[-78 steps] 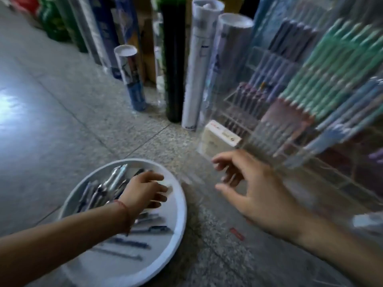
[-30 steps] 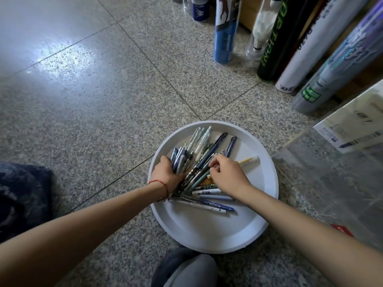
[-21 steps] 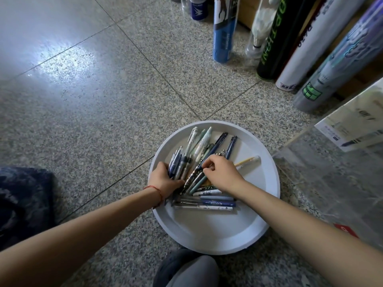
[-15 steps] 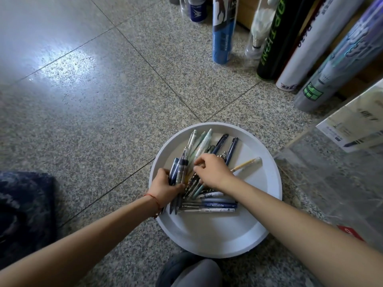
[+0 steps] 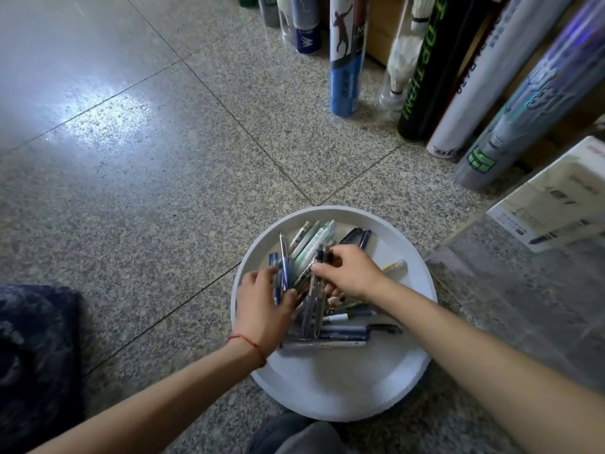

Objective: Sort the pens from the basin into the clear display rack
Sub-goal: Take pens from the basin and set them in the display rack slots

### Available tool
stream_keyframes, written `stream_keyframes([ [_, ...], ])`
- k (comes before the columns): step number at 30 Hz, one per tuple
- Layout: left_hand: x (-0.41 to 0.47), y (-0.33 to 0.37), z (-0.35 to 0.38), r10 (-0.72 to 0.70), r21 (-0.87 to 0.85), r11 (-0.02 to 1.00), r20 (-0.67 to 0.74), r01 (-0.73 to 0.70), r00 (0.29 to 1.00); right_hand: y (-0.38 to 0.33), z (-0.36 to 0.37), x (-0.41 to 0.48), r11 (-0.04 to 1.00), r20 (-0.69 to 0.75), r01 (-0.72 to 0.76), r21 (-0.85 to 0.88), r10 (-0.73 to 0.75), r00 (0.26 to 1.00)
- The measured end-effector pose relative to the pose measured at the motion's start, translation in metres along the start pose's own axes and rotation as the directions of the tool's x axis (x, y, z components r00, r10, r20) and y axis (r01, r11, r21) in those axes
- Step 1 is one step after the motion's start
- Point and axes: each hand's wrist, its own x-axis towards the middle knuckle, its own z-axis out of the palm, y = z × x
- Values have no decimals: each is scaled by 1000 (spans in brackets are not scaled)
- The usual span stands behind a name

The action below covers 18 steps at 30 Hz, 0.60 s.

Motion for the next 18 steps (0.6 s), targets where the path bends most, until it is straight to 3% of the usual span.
stream_keyframes([
  [1,-4,10,-4,99,12,995,-16,-99,995,-3,-10,-5,999,8,19,40,-19,1000],
  [3,-7,34,-9,211,-147,970,118,-193,970,-12,-27,-16,988,29,59,143,-64,998],
  [5,-6,59,-13,229,-359,925,268,-123,936,-25,-45,-27,973,23,121,199,-128,992],
  [8,0,92,-20,217,-558,830,315,-5,924,-45,-78,-45,946,-37,235,223,-232,972],
  [11,1,127,-31,305,-655,755,337,-10,891,-65,-115,-71,903,-173,369,222,-336,926],
  [15,-7,195,-48,488,-682,695,215,-228,846,-93,-158,-124,814,-408,541,210,-430,805],
  [18,-24,281,-68,634,-695,573,43,-433,772,-113,-205,-174,718,-635,687,114,-479,606],
])
